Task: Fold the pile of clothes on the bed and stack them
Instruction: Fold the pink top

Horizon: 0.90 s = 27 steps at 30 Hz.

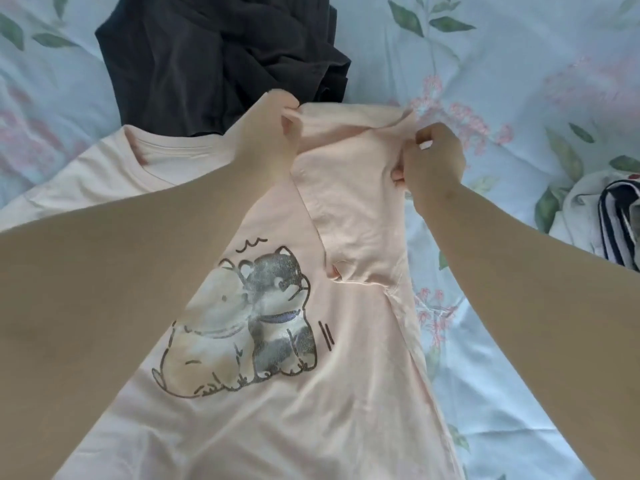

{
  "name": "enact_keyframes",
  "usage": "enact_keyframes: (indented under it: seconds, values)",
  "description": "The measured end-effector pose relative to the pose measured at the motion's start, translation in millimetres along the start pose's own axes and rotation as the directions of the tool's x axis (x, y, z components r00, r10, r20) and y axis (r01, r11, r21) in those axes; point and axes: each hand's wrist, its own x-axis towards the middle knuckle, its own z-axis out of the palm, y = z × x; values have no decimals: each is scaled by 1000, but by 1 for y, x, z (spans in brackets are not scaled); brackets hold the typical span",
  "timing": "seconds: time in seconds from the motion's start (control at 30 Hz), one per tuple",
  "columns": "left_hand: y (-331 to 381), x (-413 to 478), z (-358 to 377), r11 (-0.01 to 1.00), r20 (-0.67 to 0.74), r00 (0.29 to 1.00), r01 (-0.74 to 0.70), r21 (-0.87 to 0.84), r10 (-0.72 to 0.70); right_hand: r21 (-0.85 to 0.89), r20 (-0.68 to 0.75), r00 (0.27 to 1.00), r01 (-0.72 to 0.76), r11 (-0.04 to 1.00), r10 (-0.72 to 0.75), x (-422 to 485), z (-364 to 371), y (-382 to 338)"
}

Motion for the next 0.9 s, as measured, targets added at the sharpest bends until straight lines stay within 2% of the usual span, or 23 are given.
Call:
enact_keyframes:
  seconds: [0.03, 0.1, 0.17, 0.23, 0.4, 0.63, 0.7, 0.77, 0.83, 0.9]
  values:
    - [-1, -3, 3, 1000, 65, 998, -11, 9, 11, -44, 27, 999, -17, 999, 18, -4, 2, 0]
    - [-1, -17, 8, 993, 160, 986, -33, -117, 51, -88, 68, 998, 4, 996, 2, -18, 6, 3]
    - [-7, -36, 9, 983, 130, 985, -89, -160, 110, -168, 68, 988, 150, 974, -140, -39, 11, 4]
    - [-21, -60, 3, 991, 80, 992, -93, -94, 100, -262, 105, 961, 274, 925, -255, -64, 19, 5]
    - [-73, -127, -32, 991, 38, 990, 134, -4, -134, -315, 376, 901, 344, 884, -216, -125, 53, 1]
    - [-161, -201, -108, 913, -103, 907, 408, -26, -408, -362, 603, 786, 421, 832, -135, -212, 128, -13]
    - [-184, -217, -130, 873, -191, 853, 485, -51, -485, -343, 653, 748, 432, 834, -119, -238, 155, -19]
    - [-209, -233, -151, 808, -311, 761, 589, -35, -568, -357, 695, 709, 483, 799, -118, -260, 183, -23]
    - [-232, -245, -170, 698, -422, 608, 710, -89, -673, -413, 709, 699, 522, 746, -97, -276, 207, -26]
    - [-254, -249, -186, 548, -421, 416, 793, -265, -806, -497, 690, 723, 499, 710, -26, -289, 225, -26]
